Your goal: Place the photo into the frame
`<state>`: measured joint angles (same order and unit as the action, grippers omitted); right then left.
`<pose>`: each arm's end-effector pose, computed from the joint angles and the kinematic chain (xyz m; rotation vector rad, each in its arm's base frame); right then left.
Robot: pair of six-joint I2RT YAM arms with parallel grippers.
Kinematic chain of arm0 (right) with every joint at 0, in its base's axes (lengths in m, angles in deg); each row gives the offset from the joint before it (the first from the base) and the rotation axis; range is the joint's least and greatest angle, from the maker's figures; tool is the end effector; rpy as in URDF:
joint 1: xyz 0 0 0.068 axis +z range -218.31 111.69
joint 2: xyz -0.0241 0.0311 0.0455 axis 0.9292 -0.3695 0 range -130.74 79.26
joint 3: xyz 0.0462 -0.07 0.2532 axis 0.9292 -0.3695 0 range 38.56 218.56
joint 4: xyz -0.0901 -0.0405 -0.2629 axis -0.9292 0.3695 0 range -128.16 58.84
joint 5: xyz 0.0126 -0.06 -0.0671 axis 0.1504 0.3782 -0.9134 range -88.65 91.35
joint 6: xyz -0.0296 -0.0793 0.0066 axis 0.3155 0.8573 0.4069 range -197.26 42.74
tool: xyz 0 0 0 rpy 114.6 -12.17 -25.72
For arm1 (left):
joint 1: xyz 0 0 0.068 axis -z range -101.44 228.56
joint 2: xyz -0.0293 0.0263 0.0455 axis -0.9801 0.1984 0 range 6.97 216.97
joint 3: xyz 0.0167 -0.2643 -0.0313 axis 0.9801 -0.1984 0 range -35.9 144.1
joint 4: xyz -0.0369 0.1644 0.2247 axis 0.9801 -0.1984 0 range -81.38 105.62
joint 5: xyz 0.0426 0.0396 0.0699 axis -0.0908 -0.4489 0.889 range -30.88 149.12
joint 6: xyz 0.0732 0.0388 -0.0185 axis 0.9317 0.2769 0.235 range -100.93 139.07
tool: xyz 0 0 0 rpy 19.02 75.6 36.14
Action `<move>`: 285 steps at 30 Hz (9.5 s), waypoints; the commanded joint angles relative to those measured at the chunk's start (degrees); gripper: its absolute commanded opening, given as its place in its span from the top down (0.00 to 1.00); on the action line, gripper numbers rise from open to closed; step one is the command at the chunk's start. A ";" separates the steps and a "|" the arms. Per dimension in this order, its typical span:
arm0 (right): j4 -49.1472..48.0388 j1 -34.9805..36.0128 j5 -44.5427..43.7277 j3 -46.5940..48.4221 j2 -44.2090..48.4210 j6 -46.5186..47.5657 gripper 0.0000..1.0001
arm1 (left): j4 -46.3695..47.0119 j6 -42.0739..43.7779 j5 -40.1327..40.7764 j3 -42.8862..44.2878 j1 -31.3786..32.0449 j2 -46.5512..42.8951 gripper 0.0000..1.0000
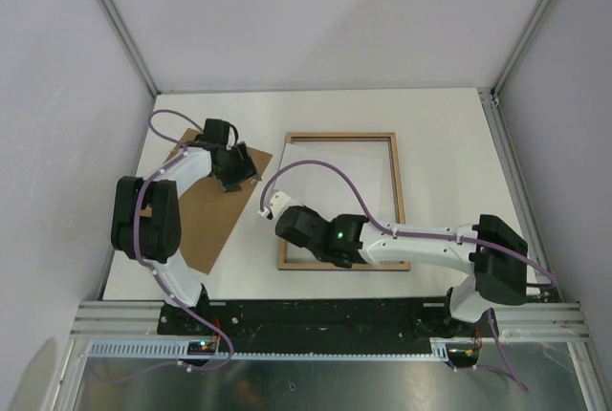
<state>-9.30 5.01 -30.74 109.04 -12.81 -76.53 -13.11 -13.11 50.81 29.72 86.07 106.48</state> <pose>0.1487 0.3581 0.2233 -1.1800 1.9544 -0.0431 0.3797 -0.0610 0.1381 -0.5322 2.6590 -0.4096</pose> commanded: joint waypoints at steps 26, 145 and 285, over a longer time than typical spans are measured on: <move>-3.36 -28.23 29.95 -12.74 25.30 -22.61 0.21 | 6.84 4.89 -21.82 -13.85 -2.76 -10.73 0.20; -17.65 -63.08 36.21 -33.74 21.60 -39.08 0.15 | 39.75 -17.91 14.52 -29.16 20.18 -22.16 1.00; -5.26 -60.27 35.16 -31.91 31.70 -35.79 0.18 | 47.54 -15.64 20.06 -24.53 25.80 -7.45 0.98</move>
<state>-14.81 -54.86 4.69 74.88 17.73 -113.42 33.29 -30.86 70.39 3.34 111.44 101.47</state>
